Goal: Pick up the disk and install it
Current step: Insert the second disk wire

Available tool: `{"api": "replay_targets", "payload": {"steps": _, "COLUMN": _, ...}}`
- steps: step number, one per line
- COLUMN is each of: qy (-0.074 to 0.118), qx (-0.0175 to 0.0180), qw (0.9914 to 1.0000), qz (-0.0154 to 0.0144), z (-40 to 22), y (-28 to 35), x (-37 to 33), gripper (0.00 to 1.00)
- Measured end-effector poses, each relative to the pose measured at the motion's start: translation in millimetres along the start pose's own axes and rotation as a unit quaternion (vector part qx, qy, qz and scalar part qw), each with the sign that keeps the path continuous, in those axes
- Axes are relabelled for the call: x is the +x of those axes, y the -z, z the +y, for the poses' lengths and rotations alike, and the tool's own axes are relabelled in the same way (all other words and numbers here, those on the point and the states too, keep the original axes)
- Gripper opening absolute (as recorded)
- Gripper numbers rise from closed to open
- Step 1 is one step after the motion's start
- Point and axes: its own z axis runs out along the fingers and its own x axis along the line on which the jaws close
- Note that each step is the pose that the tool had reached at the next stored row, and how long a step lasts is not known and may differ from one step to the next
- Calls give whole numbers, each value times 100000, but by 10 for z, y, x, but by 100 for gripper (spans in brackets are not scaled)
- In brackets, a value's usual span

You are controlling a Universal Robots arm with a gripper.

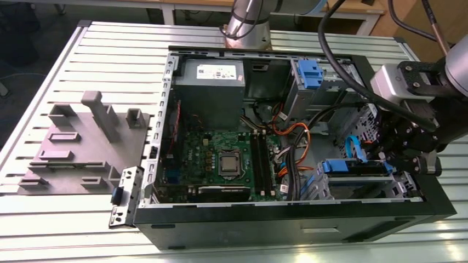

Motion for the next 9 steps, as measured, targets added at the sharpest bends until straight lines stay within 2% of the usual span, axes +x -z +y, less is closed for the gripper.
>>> {"api": "replay_targets", "payload": {"steps": 6, "qy": -5, "qx": 67, "qw": 99999, "qz": -347, "z": 25, "y": 0, "x": 6, "gripper": 17}}
{"api": "replay_targets", "payload": {"steps": 9, "qy": 7, "qx": 75, "qw": 99999, "qz": -354, "z": 29, "y": 1, "x": 10, "gripper": 17}}
